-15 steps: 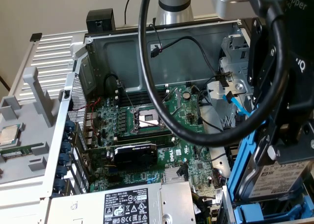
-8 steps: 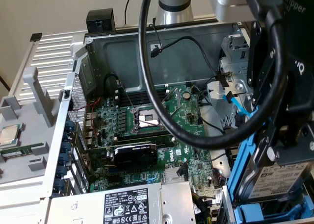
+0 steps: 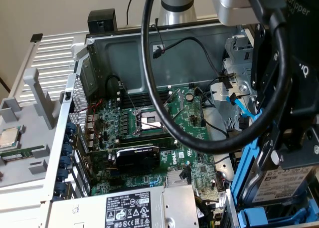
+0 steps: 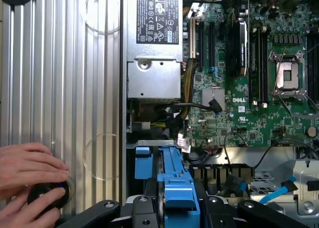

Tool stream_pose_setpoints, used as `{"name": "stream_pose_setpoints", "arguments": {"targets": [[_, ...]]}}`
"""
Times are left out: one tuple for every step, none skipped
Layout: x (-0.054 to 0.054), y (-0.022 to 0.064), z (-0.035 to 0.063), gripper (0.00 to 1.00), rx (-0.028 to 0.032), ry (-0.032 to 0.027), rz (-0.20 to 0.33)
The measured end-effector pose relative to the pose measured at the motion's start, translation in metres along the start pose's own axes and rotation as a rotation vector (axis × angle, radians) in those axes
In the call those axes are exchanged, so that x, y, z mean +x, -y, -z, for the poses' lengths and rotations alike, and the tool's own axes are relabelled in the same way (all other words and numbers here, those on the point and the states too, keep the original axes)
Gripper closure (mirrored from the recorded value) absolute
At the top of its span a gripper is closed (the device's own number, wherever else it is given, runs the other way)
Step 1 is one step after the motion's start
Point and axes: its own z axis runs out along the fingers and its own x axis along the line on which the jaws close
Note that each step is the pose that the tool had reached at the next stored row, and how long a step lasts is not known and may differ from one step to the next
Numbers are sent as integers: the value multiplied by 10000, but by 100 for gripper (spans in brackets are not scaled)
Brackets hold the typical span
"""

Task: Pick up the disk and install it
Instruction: 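Insert the disk into the insertion slot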

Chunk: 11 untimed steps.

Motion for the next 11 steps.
{"name": "stream_pose_setpoints", "arguments": {"targets": [[0,0,0,63,0,0,0],[0,0,0,63,0,0,0],[0,0,0,63,0,0,0],[0,0,0,63,0,0,-1],[0,0,0,63,0,0,0],[-1,0,-1,63,1,5,1],[0,-1,0,62,1,1,-1],[0,-1,0,62,0,0,-2],[0,-1,0,62,0,0,-2],[0,-1,0,55,0,0,-2],[0,-1,-1,55,0,0,-1]]}}
